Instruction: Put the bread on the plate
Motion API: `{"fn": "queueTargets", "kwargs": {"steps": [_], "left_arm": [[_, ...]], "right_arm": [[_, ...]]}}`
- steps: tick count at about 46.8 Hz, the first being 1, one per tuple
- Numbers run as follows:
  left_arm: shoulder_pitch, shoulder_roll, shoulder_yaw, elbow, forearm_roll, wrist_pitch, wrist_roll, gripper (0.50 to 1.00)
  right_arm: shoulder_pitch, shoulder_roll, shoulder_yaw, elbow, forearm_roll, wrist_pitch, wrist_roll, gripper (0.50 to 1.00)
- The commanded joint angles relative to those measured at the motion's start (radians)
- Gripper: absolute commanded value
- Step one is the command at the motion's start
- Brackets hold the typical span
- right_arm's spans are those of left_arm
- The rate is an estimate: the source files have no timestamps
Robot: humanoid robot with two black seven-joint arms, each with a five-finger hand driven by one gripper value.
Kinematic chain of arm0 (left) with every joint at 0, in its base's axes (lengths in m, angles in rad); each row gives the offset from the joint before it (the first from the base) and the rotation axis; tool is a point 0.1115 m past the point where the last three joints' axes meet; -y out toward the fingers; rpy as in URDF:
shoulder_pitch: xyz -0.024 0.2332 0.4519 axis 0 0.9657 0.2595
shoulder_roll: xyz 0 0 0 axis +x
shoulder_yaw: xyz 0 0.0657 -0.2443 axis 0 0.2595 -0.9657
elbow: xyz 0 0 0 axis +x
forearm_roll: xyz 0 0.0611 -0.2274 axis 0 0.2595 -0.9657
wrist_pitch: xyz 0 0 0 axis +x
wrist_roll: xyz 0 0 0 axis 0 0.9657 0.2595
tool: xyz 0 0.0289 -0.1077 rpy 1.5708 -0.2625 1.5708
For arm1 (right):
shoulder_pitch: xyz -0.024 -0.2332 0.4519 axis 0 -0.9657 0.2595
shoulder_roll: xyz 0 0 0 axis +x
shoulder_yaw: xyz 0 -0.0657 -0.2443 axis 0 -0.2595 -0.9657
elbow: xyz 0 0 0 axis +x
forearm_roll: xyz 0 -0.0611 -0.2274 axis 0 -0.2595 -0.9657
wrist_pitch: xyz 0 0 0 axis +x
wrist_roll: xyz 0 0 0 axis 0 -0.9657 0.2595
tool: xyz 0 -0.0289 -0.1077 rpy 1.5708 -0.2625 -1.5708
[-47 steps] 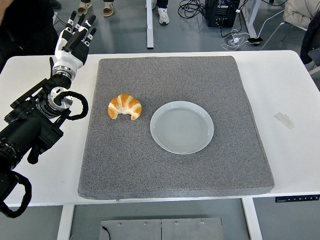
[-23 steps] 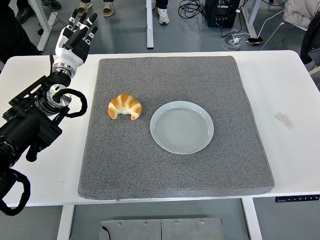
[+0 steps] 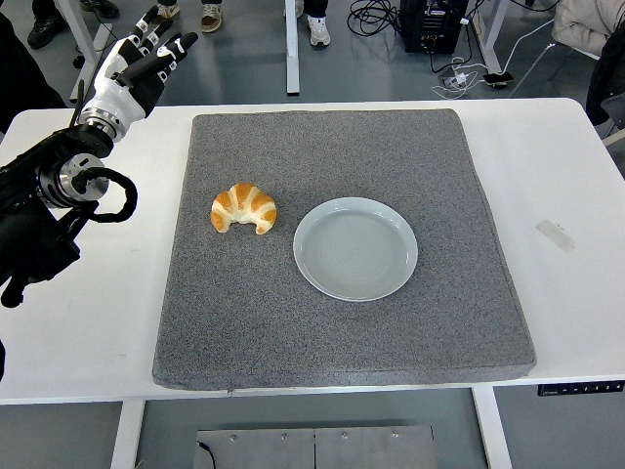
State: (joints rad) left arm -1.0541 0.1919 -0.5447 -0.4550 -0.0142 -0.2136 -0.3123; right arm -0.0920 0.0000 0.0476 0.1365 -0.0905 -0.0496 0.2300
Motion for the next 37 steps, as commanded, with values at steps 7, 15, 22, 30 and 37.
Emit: {"fn": "queueTargets", "kwargs": {"steps": [7, 15, 22, 30, 37], "left_arm": [[-0.066, 0.052, 0.156, -0.008, 0.014, -0.004, 0.048, 0.99], [-0.073, 0.129, 0.189, -0.074, 0.016, -0.006, 0.058, 0.99], [-0.08, 0.152, 0.192, -0.091, 0.065, -0.006, 0.059, 0.99], [-0.098, 0.196, 0.192, -0.142, 0.201, -0.004, 0.058, 0.99], [-0.138, 0.208, 0.236, -0.195, 0.351, -0.001, 0.061, 0.987]], "right_arm": [[0.0, 0.0, 0.0, 0.0, 0.0, 0.0, 0.0, 1.0], [0.0, 0.0, 0.0, 0.0, 0.0, 0.0, 0.0, 1.0], [0.0, 0.0, 0.0, 0.0, 0.0, 0.0, 0.0, 1.0], [0.0, 0.0, 0.0, 0.0, 0.0, 0.0, 0.0, 1.0], [0.0, 0.0, 0.0, 0.0, 0.0, 0.0, 0.0, 1.0]]}}
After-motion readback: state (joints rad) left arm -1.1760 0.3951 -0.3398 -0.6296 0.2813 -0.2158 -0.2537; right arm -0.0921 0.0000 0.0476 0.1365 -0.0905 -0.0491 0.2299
